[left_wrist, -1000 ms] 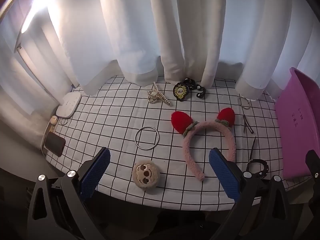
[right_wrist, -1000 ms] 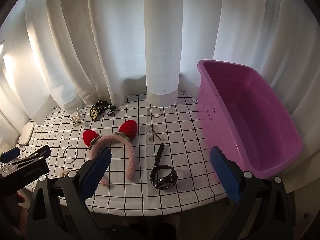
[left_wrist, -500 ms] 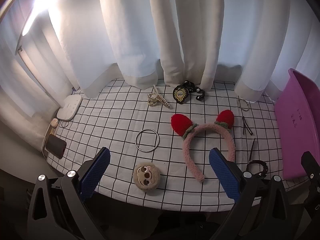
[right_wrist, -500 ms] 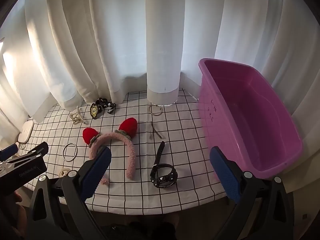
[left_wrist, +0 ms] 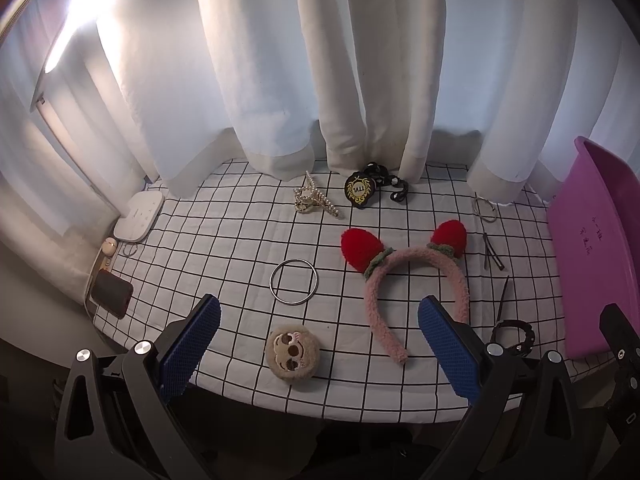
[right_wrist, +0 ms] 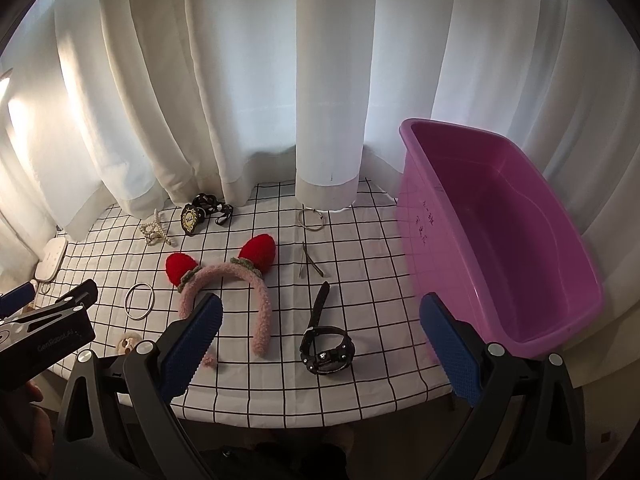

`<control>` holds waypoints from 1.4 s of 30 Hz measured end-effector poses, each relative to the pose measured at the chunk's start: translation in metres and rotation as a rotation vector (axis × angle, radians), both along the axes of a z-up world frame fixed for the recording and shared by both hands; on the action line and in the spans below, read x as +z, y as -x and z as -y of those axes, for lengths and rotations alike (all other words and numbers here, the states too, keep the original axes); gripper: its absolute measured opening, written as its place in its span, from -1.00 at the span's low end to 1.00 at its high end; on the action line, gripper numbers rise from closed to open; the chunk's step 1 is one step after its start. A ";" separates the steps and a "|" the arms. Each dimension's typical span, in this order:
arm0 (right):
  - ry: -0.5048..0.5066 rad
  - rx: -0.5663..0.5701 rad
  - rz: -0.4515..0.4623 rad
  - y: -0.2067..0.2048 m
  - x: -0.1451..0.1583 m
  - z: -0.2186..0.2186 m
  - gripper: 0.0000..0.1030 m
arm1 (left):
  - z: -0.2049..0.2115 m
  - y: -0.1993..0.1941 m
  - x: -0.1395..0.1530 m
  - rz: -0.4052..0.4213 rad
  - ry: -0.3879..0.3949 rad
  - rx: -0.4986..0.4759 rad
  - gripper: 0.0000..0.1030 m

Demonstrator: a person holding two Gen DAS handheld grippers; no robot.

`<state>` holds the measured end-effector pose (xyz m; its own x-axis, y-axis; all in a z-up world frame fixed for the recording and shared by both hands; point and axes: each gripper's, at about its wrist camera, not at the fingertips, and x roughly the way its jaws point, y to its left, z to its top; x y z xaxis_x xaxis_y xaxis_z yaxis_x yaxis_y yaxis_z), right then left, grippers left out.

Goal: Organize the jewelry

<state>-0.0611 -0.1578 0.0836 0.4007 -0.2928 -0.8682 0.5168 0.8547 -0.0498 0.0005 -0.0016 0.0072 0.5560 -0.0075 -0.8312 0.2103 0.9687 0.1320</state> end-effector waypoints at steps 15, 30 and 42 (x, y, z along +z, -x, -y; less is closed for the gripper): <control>-0.009 0.004 0.005 -0.001 -0.002 -0.002 0.83 | -0.004 0.000 -0.001 -0.006 0.003 0.006 0.88; -0.016 0.027 0.008 -0.006 -0.006 -0.003 0.83 | -0.008 -0.004 -0.007 -0.026 0.012 0.020 0.88; -0.087 0.117 0.019 -0.014 -0.032 -0.006 0.83 | -0.043 -0.014 -0.043 -0.106 0.069 0.097 0.88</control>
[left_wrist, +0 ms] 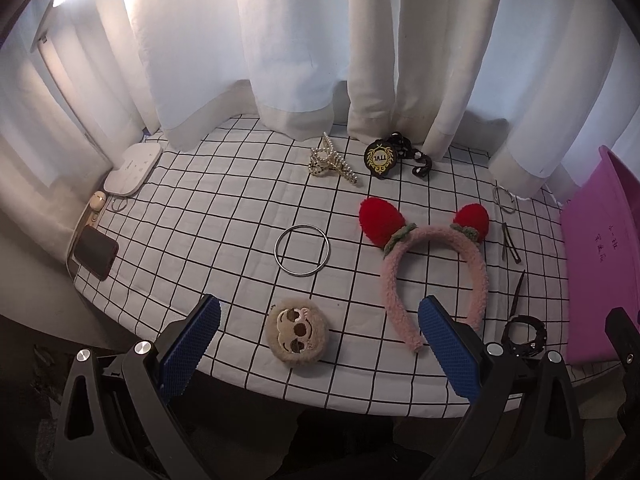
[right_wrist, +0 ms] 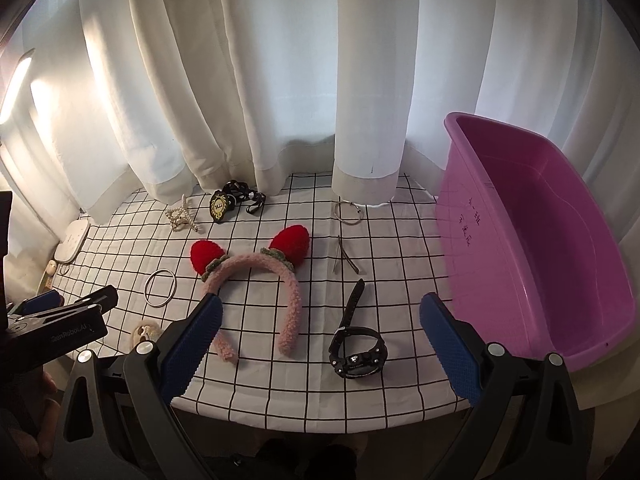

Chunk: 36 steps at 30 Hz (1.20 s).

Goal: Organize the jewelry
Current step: 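Lower left tool onto sloth brooch while right tool closes on black watch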

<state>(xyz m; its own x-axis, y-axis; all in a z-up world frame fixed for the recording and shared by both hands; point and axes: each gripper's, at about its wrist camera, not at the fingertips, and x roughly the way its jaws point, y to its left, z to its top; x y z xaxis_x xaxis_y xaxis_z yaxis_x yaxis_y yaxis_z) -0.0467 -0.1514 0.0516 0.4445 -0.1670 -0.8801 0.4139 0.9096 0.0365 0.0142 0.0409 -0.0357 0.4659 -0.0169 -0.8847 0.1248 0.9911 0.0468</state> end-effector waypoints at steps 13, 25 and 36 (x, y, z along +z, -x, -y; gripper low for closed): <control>-0.080 0.000 -0.073 0.001 -0.070 0.016 0.83 | -0.060 0.000 -0.082 -0.072 0.052 0.045 0.88; -0.068 -0.019 -0.152 0.011 -0.114 0.034 0.83 | -0.037 -0.017 -0.143 -0.146 0.025 -0.003 0.88; -0.078 -0.044 -0.285 0.001 -0.161 0.050 0.83 | -0.035 -0.027 -0.159 -0.167 0.024 -0.024 0.88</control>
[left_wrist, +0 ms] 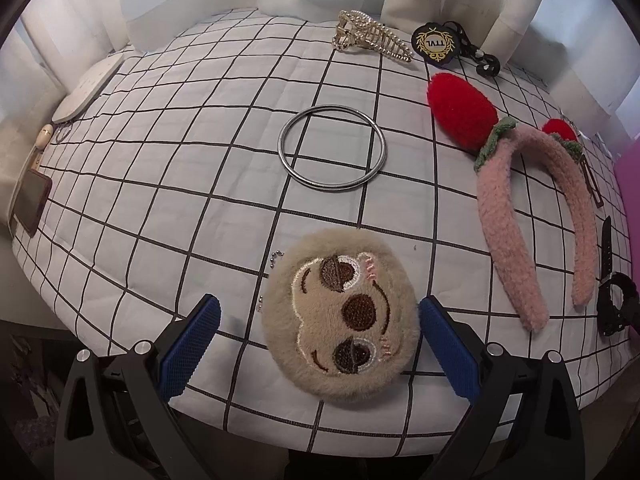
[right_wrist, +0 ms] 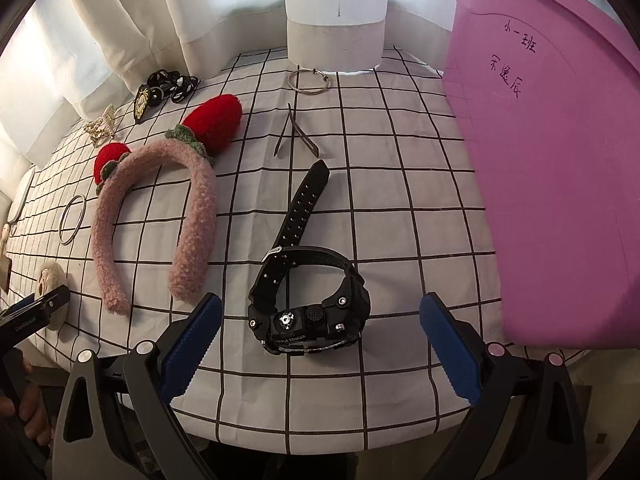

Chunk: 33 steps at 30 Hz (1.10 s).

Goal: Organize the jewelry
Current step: 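Lower left tool onto sloth brooch while right tool closes on black watch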

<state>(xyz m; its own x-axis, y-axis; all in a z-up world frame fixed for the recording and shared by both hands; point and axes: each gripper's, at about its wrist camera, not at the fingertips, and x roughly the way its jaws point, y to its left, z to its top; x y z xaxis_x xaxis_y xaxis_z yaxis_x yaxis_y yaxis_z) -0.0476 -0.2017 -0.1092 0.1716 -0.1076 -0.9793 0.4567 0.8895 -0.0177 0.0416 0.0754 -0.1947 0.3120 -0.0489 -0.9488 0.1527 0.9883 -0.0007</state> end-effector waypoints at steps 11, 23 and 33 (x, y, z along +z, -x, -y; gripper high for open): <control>0.002 -0.025 -0.108 -0.013 -0.039 0.008 0.83 | 0.005 -0.007 -0.013 -0.024 -0.003 -0.003 0.89; -0.003 -0.020 -0.041 0.000 -0.043 0.013 0.83 | 0.008 0.006 -0.014 0.043 0.003 0.001 0.89; -0.029 0.024 -0.042 -0.011 -0.034 0.009 0.56 | 0.021 0.012 -0.003 0.050 0.007 -0.054 0.26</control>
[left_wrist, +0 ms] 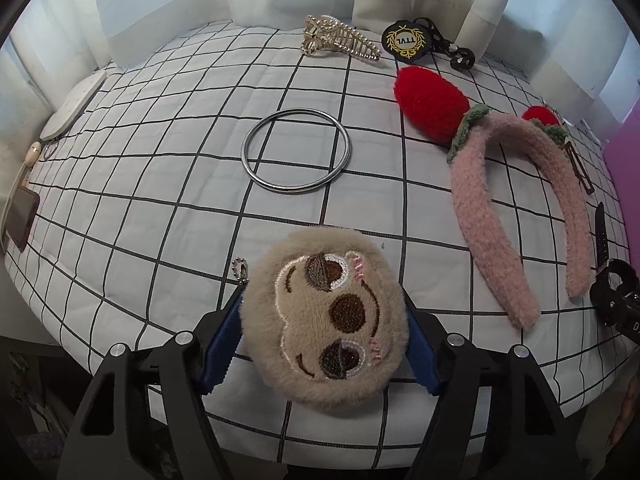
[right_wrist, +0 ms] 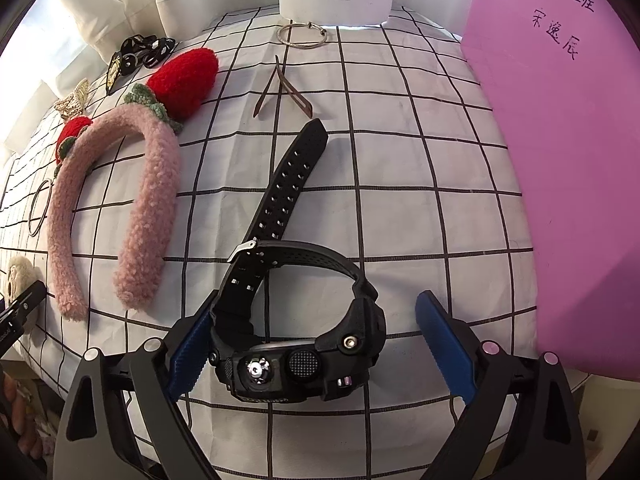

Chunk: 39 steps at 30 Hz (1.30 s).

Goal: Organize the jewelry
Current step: 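Lower left tool onto sloth brooch while right tool closes on black watch, then carry sloth brooch and watch to pink tub and open both tools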

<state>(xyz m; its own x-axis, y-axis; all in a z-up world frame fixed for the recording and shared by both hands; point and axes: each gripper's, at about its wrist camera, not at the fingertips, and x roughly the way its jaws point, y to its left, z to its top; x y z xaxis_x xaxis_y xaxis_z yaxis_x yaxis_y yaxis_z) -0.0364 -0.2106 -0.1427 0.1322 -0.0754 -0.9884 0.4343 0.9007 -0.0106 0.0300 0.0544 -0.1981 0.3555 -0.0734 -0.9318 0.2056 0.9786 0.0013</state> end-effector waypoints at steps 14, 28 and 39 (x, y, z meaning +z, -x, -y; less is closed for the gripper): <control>-0.051 -0.015 0.063 0.005 0.010 -0.005 0.32 | -0.007 0.004 0.012 0.018 0.042 -0.001 -0.12; -0.047 0.030 0.245 0.003 0.084 -0.020 0.32 | 0.003 0.011 0.087 0.171 0.070 -0.063 -0.13; 0.042 -0.064 0.492 0.024 0.201 0.029 0.32 | 0.103 0.015 0.191 0.350 0.225 -0.305 -0.13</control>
